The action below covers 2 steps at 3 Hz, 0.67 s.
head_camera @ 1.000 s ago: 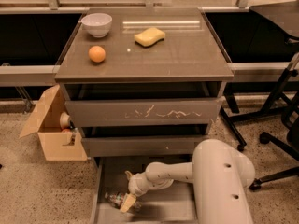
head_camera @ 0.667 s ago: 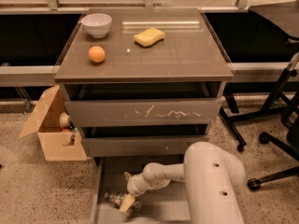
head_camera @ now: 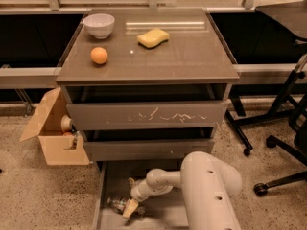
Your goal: Pick water bottle from bottom drawer and place on counter
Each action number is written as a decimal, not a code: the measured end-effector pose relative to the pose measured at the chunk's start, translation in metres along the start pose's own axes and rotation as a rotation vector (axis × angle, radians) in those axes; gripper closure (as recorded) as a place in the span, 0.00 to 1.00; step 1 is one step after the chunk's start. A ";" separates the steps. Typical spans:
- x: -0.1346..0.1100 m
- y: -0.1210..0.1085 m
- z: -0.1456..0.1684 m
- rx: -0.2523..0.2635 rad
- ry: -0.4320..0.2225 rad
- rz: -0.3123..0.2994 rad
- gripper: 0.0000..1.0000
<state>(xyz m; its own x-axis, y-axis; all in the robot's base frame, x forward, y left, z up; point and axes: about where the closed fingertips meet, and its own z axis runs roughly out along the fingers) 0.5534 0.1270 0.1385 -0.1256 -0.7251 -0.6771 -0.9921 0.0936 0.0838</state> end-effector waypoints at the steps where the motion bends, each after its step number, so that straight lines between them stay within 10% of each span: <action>1: 0.012 -0.002 0.012 0.010 0.072 0.023 0.03; 2: 0.023 -0.003 0.019 0.017 0.114 0.047 0.26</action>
Offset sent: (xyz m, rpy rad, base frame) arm 0.0042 -0.0113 -0.0409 -0.1669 0.0425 -0.0639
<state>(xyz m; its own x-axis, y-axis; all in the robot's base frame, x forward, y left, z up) 0.5537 0.1228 0.1092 -0.1725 -0.7922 -0.5854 -0.9850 0.1403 0.1004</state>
